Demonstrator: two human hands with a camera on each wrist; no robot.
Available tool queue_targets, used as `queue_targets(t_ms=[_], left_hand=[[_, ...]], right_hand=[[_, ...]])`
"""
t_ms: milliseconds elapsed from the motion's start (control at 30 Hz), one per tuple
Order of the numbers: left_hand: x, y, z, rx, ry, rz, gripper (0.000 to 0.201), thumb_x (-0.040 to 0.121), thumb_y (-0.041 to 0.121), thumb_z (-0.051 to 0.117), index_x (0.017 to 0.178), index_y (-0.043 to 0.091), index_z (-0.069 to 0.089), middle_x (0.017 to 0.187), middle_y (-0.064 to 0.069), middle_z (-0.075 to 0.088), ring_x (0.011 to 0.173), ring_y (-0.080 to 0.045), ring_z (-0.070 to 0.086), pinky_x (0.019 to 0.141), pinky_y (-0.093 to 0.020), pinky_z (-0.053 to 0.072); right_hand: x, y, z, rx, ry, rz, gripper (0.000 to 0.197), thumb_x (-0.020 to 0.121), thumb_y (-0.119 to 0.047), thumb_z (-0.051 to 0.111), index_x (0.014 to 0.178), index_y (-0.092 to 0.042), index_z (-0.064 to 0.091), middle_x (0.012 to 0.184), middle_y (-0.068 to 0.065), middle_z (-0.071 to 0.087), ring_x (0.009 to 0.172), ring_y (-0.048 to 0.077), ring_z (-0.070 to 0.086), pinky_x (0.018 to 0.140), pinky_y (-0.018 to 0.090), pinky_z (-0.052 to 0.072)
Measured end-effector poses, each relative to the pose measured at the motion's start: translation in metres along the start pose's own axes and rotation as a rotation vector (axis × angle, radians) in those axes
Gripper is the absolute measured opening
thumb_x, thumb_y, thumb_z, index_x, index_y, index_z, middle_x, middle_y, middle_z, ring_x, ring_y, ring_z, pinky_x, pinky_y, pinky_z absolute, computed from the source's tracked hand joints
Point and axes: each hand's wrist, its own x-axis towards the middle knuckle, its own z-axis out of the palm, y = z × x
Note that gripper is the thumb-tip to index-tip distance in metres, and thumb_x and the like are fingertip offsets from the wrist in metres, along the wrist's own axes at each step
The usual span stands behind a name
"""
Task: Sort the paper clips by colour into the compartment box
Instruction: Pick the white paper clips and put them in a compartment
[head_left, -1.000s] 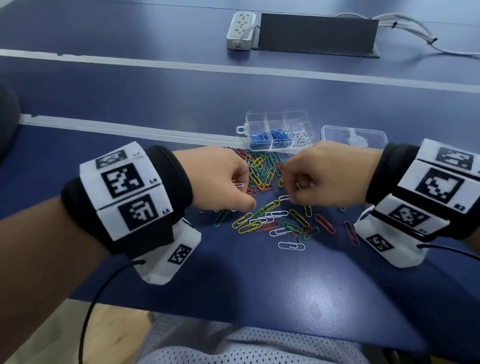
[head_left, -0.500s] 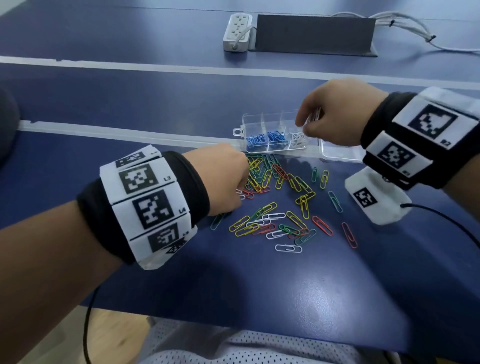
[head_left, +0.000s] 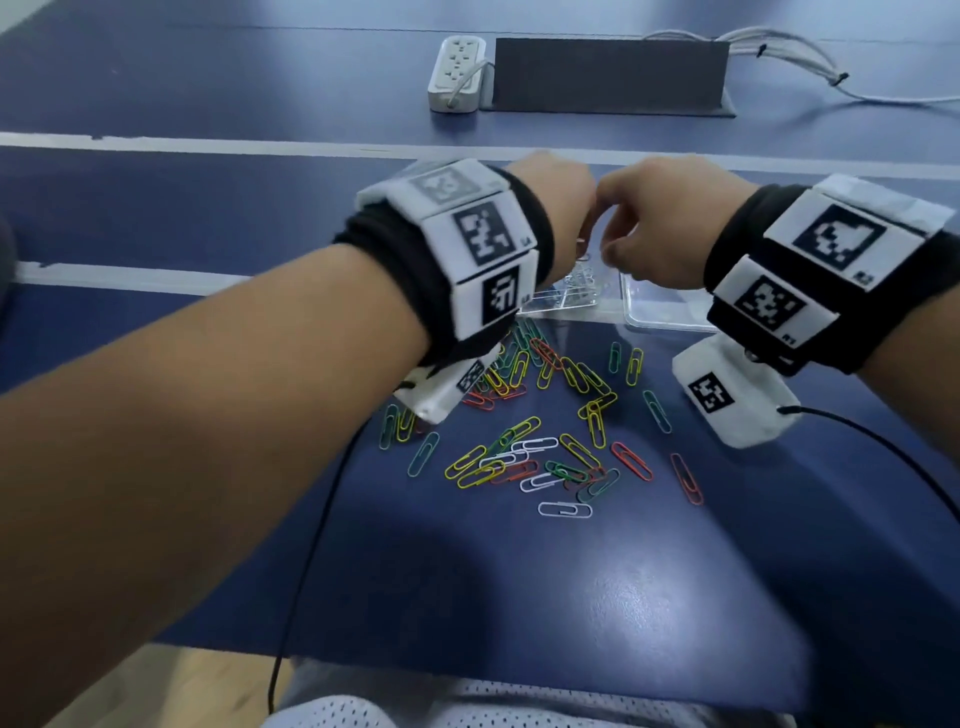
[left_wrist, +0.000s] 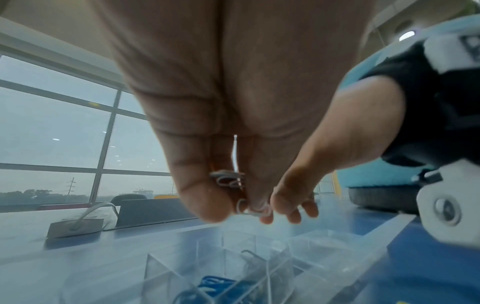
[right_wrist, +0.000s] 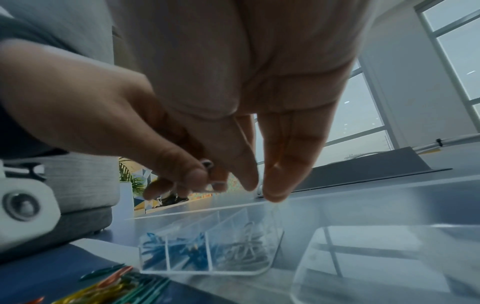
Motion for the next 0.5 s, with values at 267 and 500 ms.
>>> queue_targets(t_ms=[267, 500], left_hand=[[0.018, 0.017, 0.005, 0.058, -0.104, 0.081, 0.028, 0.085, 0.003, 0.054, 0.111, 0.010, 0.065, 0.103, -0.007, 0.067, 0.106, -0.027, 0.061, 0.088, -0.033, 0.046], [0.016, 0.006, 0.000, -0.044, -0.046, 0.095, 0.034, 0.079, 0.006, 0.064, 0.112, 0.017, 0.066, 0.106, -0.003, 0.069, 0.097, -0.020, 0.063, 0.085, -0.027, 0.045]], right_hand=[[-0.014, 0.019, -0.001, 0.024, -0.011, 0.029, 0.025, 0.080, -0.010, 0.053, 0.095, -0.026, 0.064, 0.090, 0.002, 0.064, 0.083, 0.020, 0.047, 0.075, 0.025, 0.036], [-0.014, 0.021, 0.000, 0.060, 0.000, 0.028, 0.028, 0.081, -0.013, 0.055, 0.106, -0.023, 0.062, 0.096, 0.003, 0.068, 0.084, 0.019, 0.049, 0.078, 0.024, 0.036]])
